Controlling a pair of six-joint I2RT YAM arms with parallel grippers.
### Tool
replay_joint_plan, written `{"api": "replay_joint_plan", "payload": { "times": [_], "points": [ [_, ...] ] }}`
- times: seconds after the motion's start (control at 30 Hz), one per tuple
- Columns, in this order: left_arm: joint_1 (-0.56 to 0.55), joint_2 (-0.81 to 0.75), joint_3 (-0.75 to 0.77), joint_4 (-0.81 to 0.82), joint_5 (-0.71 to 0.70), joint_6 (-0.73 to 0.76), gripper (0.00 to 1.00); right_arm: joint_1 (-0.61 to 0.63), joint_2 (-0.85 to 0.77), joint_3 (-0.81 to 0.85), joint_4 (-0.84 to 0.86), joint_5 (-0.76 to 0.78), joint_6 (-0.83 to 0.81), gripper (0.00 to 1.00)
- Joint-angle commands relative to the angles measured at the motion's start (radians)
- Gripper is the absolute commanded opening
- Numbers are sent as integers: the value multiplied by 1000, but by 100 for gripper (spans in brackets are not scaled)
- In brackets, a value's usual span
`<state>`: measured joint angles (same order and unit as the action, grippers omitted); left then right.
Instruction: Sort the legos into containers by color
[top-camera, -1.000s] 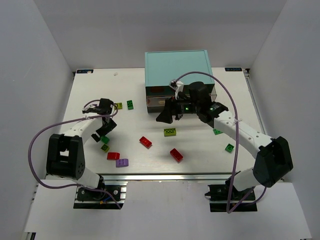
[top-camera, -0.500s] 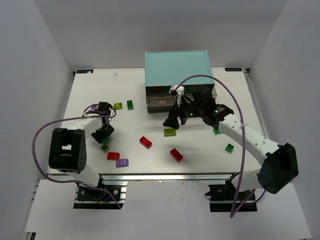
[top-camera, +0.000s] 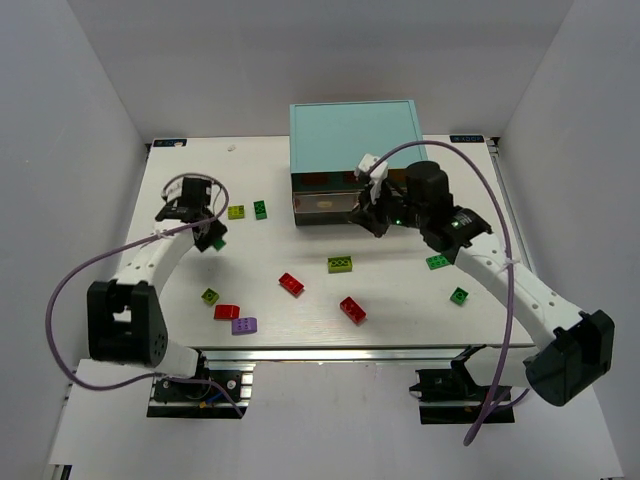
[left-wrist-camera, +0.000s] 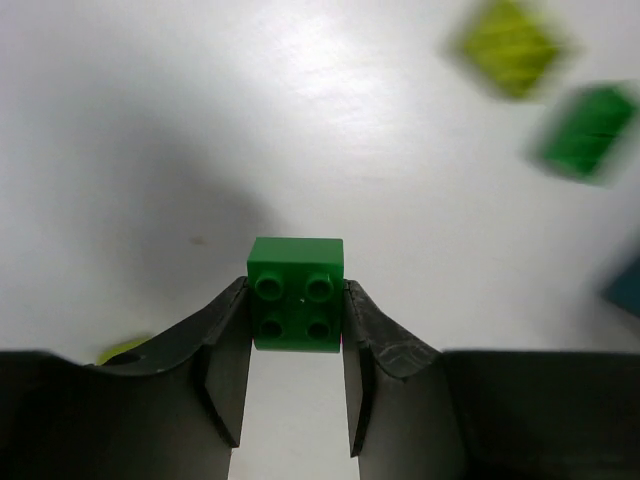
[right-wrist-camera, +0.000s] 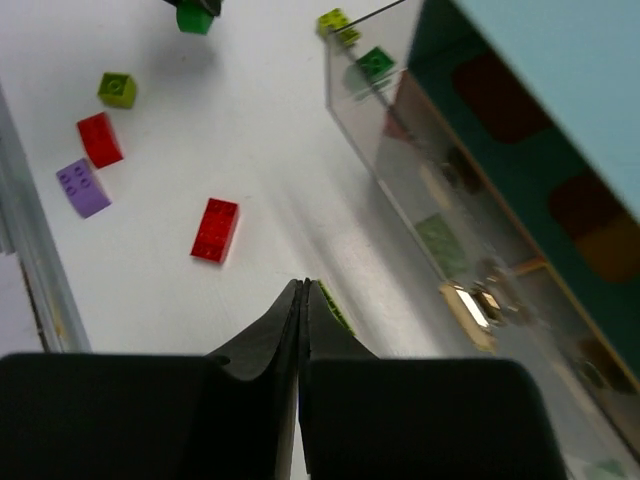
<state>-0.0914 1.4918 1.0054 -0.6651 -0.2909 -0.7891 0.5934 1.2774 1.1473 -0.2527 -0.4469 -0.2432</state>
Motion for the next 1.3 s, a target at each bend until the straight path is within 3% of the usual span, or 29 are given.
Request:
{"api": "replay_joint_plan", "payload": {
  "times": [0.0, 0.27, 0.57, 0.83, 0.87, 1.03, 1.1, 1.13, 1.17, 1.23, 1.27],
  "points": [
    [-16, -151, 107, 99, 186, 80, 0, -33, -55, 83, -5, 63, -12, 0],
    [-111, -78, 370, 338, 735, 117, 0, -139, -64, 111, -94, 131, 54, 0],
    [-280, 103, 573, 348, 834, 418, 0, -245, -95, 94, -114, 137, 47, 0],
    [-363, 200, 633, 294, 719, 528, 6, -336, -121, 74, -126, 151, 13, 0],
    [-373, 202, 634, 286, 695, 530, 8, -340, -121, 74, -128, 145, 12, 0],
    [-393, 235, 665, 252, 596, 541, 36, -377, -115, 68, -135, 126, 5, 4],
    [-393, 243, 667, 252, 575, 538, 47, -386, -110, 65, -140, 125, -7, 12],
    [-393, 243, 674, 252, 561, 536, 59, -392, -112, 63, -140, 125, -7, 16],
    [-393, 246, 679, 252, 558, 536, 65, -397, -112, 58, -151, 125, -11, 26],
    [-403, 248, 700, 255, 549, 530, 72, -411, -104, 58, -167, 122, -10, 44],
    [-403, 248, 706, 259, 549, 522, 73, -417, -96, 63, -193, 107, -8, 48]
  ]
}}
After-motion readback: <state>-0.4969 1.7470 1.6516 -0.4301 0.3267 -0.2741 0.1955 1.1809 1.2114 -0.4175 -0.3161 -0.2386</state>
